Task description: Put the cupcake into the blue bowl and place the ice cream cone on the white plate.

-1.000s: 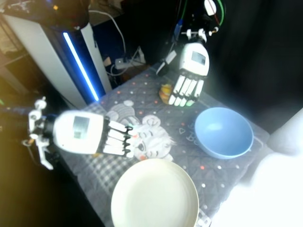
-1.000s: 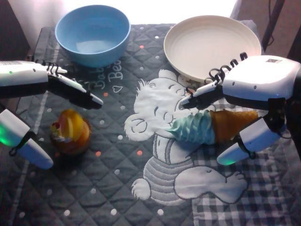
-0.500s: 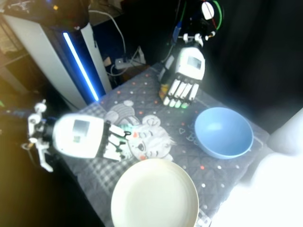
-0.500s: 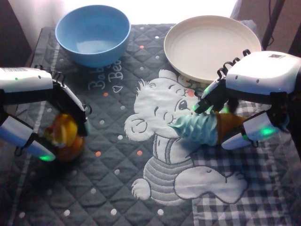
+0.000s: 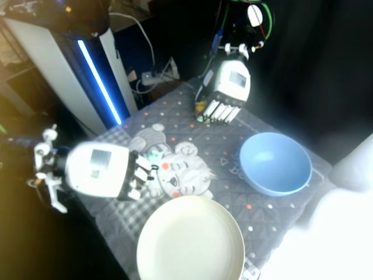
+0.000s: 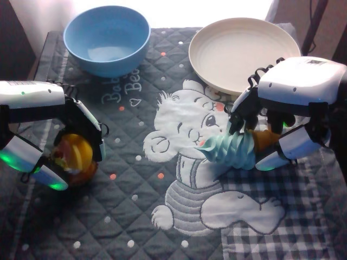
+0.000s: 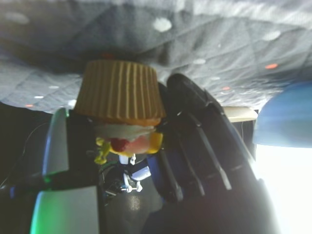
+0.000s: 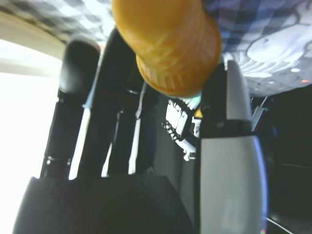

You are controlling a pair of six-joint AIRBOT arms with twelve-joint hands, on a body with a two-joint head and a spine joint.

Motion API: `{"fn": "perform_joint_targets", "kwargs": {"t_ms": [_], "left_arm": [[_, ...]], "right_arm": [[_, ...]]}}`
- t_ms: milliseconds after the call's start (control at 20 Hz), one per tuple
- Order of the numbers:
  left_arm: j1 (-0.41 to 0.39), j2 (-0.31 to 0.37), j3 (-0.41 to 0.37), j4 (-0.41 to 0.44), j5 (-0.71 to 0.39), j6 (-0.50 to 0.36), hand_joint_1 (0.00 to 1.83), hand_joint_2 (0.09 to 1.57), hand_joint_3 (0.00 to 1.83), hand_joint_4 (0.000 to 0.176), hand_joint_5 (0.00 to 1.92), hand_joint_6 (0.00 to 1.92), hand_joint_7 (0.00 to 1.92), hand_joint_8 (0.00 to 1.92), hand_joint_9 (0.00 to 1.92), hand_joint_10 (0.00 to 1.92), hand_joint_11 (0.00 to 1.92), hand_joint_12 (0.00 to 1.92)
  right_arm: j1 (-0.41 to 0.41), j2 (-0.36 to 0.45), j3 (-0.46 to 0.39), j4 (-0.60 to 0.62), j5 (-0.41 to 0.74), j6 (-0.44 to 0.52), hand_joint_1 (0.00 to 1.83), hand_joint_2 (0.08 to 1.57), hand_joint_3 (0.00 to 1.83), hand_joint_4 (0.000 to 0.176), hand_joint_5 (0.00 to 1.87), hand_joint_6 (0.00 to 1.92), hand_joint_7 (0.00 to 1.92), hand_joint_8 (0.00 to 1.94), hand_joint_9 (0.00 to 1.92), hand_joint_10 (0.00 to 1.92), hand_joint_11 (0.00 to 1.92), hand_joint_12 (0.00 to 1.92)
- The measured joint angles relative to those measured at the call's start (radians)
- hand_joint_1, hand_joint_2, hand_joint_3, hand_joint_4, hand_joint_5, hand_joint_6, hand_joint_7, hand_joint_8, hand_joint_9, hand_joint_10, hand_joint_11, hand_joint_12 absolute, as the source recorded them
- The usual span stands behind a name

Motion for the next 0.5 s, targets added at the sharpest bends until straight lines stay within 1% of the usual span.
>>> {"fn": "perform_joint_targets", "kwargs": {"t_ms": [50,100,150,200,250,300,350,400,450,500], "left_arm": [[0.0,0.0,0.002,-0.009,-0.001,0.007,1.4,1.05,0.0,0.0,1.3,0.2,1.04,0.9,1.01,1.2,0.81,1.43],[0.0,0.0,0.005,-0.019,-0.002,0.018,1.4,1.05,0.0,0.0,1.34,0.07,1.02,0.95,1.02,1.24,0.86,1.46],[0.0,0.0,0.01,-0.029,-0.002,0.021,1.4,1.03,0.0,0.0,1.39,0.04,1.08,0.8,1.05,1.15,0.86,1.4],[0.0,0.0,0.011,-0.039,-0.001,0.03,1.4,1.04,0.0,0.0,1.28,0.35,1.08,0.76,1.02,1.1,0.81,1.3],[0.0,0.001,0.014,-0.056,-0.003,0.043,1.4,1.04,0.01,0.0,1.21,0.5,1.05,0.8,1.03,1.09,0.82,1.28],[0.0,0.005,0.013,-0.069,-0.007,0.055,1.39,1.06,0.0,0.0,1.21,0.45,1.01,0.88,1.01,1.15,0.84,1.37],[-0.007,0.013,0.013,-0.079,-0.016,0.065,1.4,1.04,0.0,0.0,1.21,0.49,1.08,0.75,1.05,1.09,0.85,1.36],[-0.018,0.021,0.013,-0.091,-0.022,0.077,1.4,1.04,0.0,0.0,1.21,0.49,1.11,0.71,1.04,1.09,0.83,1.41],[-0.035,0.032,0.014,-0.116,-0.025,0.085,1.4,1.03,0.0,0.0,1.31,0.28,1.14,0.68,1.05,1.14,0.83,1.53],[-0.055,0.041,0.014,-0.133,-0.032,0.099,1.4,1.02,0.0,0.0,1.3,0.3,1.18,0.59,1.05,1.11,0.83,1.52]], "right_arm": [[0.0,0.0,0.0,0.004,0.0,0.0,1.27,1.08,0.0,0.0,0.91,1.0,1.21,0.72,1.44,0.24,1.06,1.16],[0.0,0.0,0.0,0.008,0.0,0.0,1.28,1.08,0.0,0.0,0.91,0.99,1.21,0.73,1.44,0.24,1.06,1.17],[0.0,0.0,0.0,0.011,0.003,-0.001,1.27,1.08,0.0,0.0,0.91,1.0,1.21,0.72,1.42,0.23,1.04,1.17],[0.0,0.0,0.0,0.012,0.009,-0.002,1.27,1.07,0.0,0.0,0.93,0.97,1.23,0.69,1.43,0.24,1.06,1.2],[0.0,0.0,0.0,0.016,0.018,-0.005,1.26,1.07,0.0,0.0,0.95,0.97,1.21,0.7,1.38,0.24,0.98,1.29],[-0.001,0.0,-0.004,0.04,0.031,-0.032,1.26,1.07,0.0,0.0,0.95,0.97,1.22,0.68,1.36,0.24,0.92,1.35],[0.001,0.013,-0.021,0.068,0.041,-0.07,1.27,1.08,0.0,0.0,0.93,0.96,1.21,0.73,1.35,0.25,0.87,1.4],[0.003,0.03,-0.035,0.08,0.062,-0.097,1.27,1.08,0.0,0.0,0.92,0.95,1.2,0.76,1.35,0.26,0.89,1.4],[0.016,0.042,-0.042,0.098,0.08,-0.121,1.28,1.08,0.0,0.0,0.95,0.86,1.19,0.81,1.36,0.3,0.91,1.4],[0.034,0.055,-0.044,0.135,0.107,-0.148,1.28,1.07,0.0,0.0,0.97,0.81,1.2,0.82,1.38,0.31,0.98,1.34]]}}
